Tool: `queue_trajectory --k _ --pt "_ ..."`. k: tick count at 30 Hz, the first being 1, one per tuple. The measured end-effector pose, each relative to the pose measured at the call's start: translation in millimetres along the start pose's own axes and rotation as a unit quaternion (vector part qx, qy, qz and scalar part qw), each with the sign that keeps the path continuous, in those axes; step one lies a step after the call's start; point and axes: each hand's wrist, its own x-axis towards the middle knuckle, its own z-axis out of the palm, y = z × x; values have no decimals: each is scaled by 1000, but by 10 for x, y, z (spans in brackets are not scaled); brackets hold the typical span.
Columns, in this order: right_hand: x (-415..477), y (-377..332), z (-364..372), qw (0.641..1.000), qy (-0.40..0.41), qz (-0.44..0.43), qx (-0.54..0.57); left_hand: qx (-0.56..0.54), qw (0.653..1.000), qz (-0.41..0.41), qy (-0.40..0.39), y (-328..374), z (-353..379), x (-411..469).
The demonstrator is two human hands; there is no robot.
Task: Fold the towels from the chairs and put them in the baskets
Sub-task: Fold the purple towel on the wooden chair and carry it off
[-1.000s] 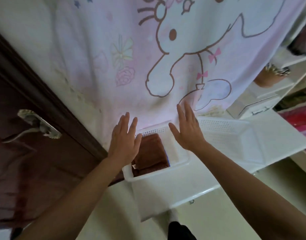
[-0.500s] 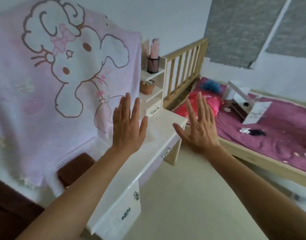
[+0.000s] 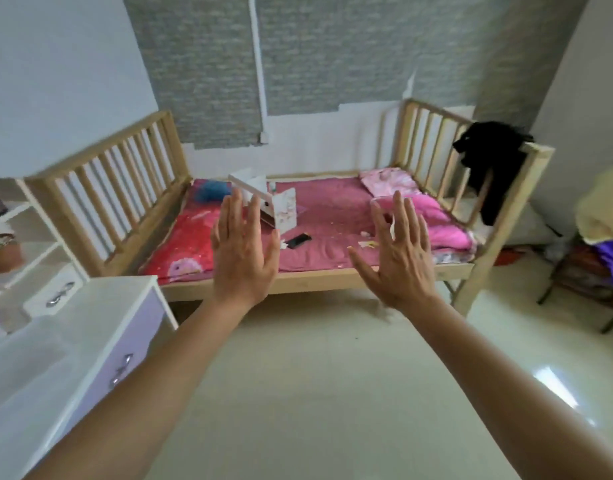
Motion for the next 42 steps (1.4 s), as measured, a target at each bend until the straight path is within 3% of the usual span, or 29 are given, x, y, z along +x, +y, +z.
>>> queue_trajectory --k 3,9,17,22,26,35,42 --pt "-179 1136 -278 997 15 60 -36 -37 998 46 -28 900 680 211" --pt "-532 2748 -689 981 19 175 -83 -104 982 122 -99 2423 1794 565" --pt "-818 4624 -480 951 -19 265 -159 -156 951 209 -165 3839 3574 1007" --pt "-558 5974 -517 918 -46 320 -230 -183 929 239 -217 4855 4662 1639" --pt "-285 6799 -755 894 -22 366 -258 -198 911 286 -223 5666 5196 2208" --pt "-286 8640 -750 857 4 446 -260 -219 877 349 -247 7364 6533 2844" --pt "-206 10646 -499 845 -45 482 -228 -151 862 366 -316 8754 7897 3181"
